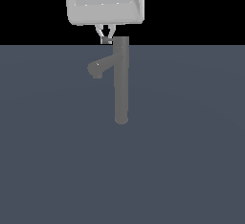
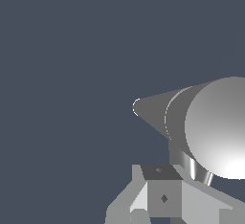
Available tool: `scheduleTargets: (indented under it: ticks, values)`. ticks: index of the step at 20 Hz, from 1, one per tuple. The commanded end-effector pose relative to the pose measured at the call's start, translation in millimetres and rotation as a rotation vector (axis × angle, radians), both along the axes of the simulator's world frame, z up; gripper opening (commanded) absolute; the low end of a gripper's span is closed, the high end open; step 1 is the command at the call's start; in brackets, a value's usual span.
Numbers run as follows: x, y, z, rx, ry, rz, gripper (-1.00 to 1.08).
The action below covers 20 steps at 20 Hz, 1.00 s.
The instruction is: Turn on the faucet by rotating a designated handle.
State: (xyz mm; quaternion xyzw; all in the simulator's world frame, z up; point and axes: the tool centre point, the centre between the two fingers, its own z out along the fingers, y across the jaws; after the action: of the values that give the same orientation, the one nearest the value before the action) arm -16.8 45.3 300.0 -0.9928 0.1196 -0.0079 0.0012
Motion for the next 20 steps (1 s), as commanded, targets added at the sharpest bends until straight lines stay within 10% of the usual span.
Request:
scheduleTargets:
  ticks: [1, 20]
  values:
    - [0.1, 0.0, 0.2, 0.000, 0.000, 0.000, -1.00]
    - [-24.7, -53.2, 0.8, 0.001, 0.011, 0.025, -1.00]
